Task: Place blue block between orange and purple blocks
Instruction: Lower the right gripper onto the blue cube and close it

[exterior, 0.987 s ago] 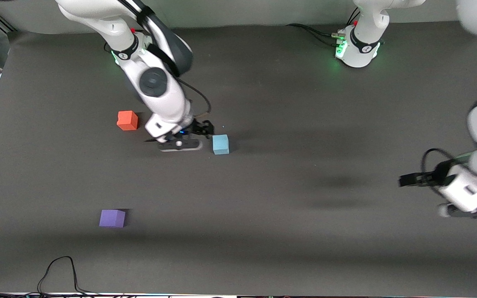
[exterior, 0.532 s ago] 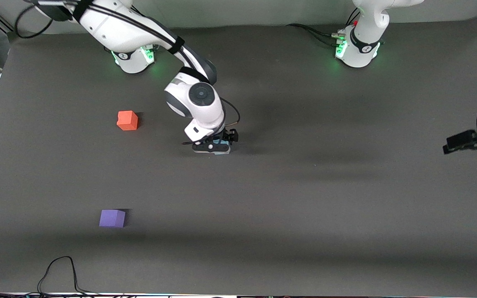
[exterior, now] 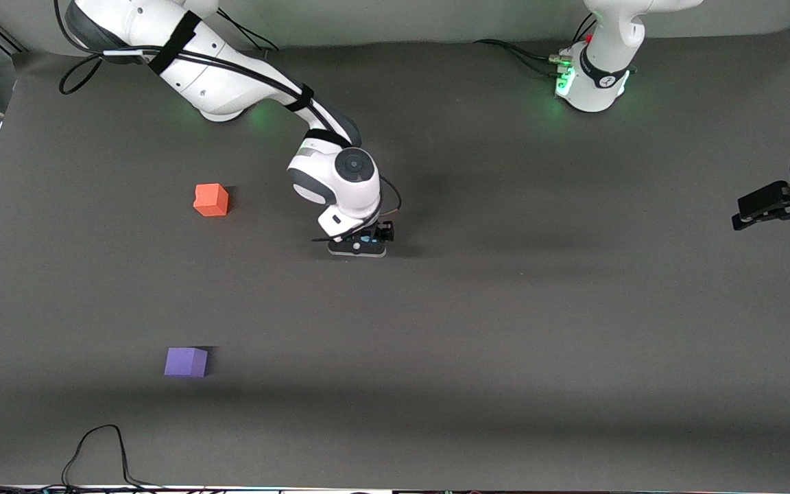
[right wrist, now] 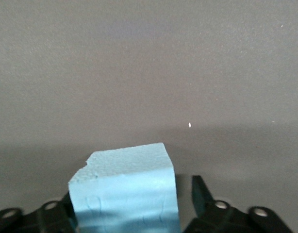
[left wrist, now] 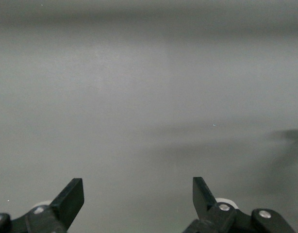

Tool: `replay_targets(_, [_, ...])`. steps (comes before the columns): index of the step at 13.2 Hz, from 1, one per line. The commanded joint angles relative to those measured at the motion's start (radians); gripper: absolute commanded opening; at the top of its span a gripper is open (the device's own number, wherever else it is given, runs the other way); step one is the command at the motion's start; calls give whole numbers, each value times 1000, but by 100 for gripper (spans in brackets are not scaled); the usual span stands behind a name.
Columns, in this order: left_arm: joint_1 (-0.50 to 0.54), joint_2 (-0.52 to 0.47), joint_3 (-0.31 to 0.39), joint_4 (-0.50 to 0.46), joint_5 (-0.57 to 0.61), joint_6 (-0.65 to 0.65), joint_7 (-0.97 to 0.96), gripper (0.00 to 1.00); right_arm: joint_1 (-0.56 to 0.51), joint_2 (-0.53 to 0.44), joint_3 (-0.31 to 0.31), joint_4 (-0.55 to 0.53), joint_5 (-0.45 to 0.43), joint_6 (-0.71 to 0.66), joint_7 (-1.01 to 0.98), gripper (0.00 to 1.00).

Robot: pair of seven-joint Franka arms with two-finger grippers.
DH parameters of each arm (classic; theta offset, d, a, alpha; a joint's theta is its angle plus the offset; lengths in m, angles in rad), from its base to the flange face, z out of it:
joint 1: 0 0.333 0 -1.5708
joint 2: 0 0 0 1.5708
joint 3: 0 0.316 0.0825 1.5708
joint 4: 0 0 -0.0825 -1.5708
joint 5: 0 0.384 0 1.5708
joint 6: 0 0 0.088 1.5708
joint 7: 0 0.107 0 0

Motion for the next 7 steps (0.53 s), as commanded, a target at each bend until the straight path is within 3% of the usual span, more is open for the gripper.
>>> replay_targets(1, [-18, -82, 5, -85, 19, 12, 2, 100, -4, -32, 8, -7, -21, 0, 41, 29])
replay_targets(5, [-25, -134, 7, -157, 43, 47, 5, 100, -86, -164, 51, -34, 81, -65, -26, 29])
replay_targets(7, [-25, -169, 7, -213, 45, 80, 8, 100, -154, -276, 53, -56, 211, -147, -194, 29])
